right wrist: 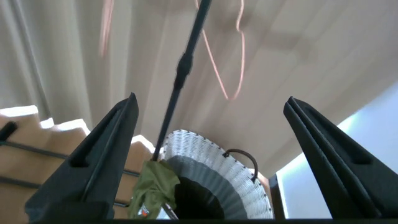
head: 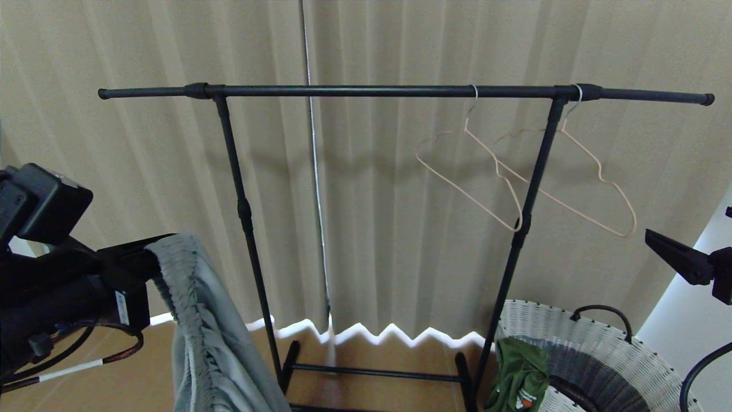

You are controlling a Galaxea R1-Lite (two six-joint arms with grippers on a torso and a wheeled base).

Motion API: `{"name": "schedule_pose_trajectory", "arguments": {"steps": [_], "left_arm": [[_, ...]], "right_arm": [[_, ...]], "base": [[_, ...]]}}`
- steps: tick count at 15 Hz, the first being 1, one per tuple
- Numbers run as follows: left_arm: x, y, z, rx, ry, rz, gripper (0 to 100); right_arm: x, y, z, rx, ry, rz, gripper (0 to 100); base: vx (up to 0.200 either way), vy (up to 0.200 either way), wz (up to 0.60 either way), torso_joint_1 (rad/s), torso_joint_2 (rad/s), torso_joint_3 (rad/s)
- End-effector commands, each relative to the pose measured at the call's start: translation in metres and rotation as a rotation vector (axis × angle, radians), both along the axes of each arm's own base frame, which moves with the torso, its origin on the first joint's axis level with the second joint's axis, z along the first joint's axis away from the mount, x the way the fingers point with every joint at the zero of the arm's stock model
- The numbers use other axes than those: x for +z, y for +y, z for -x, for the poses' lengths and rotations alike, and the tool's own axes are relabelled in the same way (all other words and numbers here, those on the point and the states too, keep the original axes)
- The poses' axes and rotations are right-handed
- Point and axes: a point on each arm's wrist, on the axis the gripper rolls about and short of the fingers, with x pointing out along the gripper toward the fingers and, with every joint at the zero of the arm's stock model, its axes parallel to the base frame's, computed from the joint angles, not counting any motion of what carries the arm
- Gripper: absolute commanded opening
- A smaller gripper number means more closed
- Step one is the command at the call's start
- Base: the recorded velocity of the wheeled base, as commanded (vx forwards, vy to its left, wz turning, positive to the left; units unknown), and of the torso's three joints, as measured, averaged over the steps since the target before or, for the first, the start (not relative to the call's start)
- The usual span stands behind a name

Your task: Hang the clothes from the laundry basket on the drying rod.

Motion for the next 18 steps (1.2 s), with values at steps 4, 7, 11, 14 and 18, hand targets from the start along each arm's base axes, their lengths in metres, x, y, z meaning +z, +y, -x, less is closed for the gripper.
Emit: {"name": "schedule_pose_trajectory", "arguments": {"steps": [4,7,11,14,18], "left_arm": [[0.0,0.008,0.0,0.001,-0.018,0.0,0],[-0.004,0.008,0.0,0.0,-0.015,-0.035,0],[-0.008,0.008,0.001,0.004,0.0,-0.039,0],[-0.007,0.008,0.001,0.003,-0.006,-0.041,0],[-0.007,0.008,-0.002,0.002,-0.003,-0.043,0]], "right_arm": [[-0.001,0.0,0.002,-0.002,0.002,0.004,100],[-0.004,0.0,0.001,0.0,0.02,0.005,100],[-0.007,0.0,0.001,0.002,0.048,0.008,100],[-0.009,0.0,0.001,0.002,0.071,0.01,100],[-0.01,0.0,0.002,0.002,0.072,0.01,100]], "base": [[0.0,0.0,0.0,0.239,-0.51,-0.262],[0.0,0.0,0.0,0.222,-0.47,-0.247],[0.0,0.0,0.0,0.047,-0.1,-0.055],[0.0,-0.067,0.0,0.001,0.0,0.002],[0.2,-0.2,0.0,0.001,0.0,0.006]]}}
